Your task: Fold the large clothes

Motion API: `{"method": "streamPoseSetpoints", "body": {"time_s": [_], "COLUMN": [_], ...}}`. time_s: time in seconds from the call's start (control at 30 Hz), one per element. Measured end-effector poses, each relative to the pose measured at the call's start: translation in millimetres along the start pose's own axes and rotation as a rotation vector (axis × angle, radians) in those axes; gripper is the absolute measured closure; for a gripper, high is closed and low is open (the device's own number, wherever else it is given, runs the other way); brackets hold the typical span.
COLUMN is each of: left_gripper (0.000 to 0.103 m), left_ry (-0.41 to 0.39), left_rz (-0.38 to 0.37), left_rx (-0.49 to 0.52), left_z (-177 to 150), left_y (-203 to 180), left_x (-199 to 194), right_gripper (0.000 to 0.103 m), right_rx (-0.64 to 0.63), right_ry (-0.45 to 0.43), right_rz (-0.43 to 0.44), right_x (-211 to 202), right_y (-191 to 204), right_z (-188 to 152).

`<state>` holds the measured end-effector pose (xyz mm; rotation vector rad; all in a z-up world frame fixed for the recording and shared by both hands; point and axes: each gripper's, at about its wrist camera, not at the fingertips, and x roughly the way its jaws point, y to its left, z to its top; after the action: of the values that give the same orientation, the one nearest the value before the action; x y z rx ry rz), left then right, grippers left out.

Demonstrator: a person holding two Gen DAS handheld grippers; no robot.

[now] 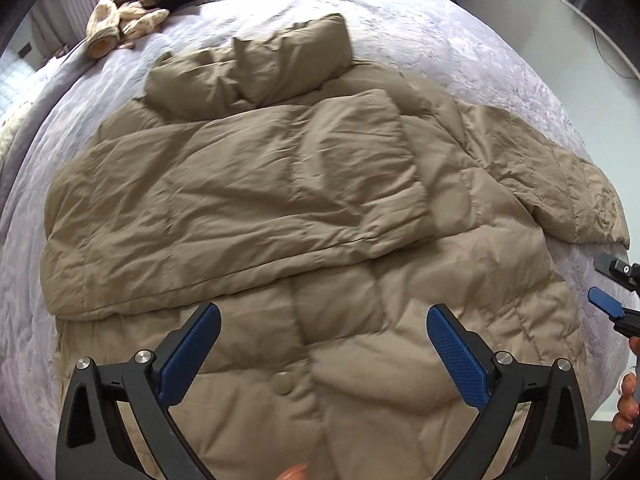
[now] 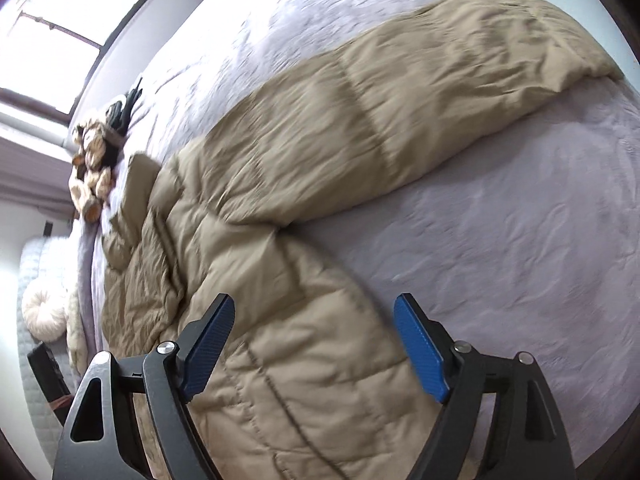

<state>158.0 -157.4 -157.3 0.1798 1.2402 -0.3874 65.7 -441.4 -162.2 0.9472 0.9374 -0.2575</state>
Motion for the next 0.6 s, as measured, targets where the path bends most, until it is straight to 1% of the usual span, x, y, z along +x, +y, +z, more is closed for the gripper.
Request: {"method": "streamPoseSetpoints", "body": {"time_s": [0.1, 0.13, 0.17, 0.23, 0.3, 0.4, 0.53, 0.6], "left_gripper": [0.0, 0.0, 0.0, 0.0, 0.0, 0.0, 0.0, 0.0], "left_ry": [0.015, 0.018, 0.02, 0.022, 0.025, 0.043, 0.047, 0.051], "left_rz": [0.019, 0.022, 0.027, 0.048, 0.064, 0.066, 0.07, 0.081], "left_rx": [0.0, 0.003, 0.009, 0.026, 0.035, 0.038, 0.037, 0.042], "left_z": [4, 5, 6, 8, 9, 12, 15, 16], "left_y": [-11, -14, -18, -25, -31, -36, -42, -43], "left_x": [4, 5, 7, 10, 13, 18, 18, 19], "right_gripper": [0.016, 0.006, 0.001, 0.0, 0.0, 0.0, 0.0, 0.0], "right_rx": [0.051, 0.063, 0.073, 0.087, 0.087, 0.104, 0.165, 0.225], "right_ry": [-0.028, -0.039, -0.049, -0.077, -0.08, -0.084, -0.093, -0.096], "right_rz": [0.017, 0.021, 0.026, 0.044, 0.053, 0.042, 0.029, 0.047], "right_x": [-4, -6, -7, -10, -11, -12, -14, -11], "right_y": [-20, -25, -30, -37, -42, -51, -71, -86], "right_z": [10, 12, 15, 22, 29, 40, 55, 64]}}
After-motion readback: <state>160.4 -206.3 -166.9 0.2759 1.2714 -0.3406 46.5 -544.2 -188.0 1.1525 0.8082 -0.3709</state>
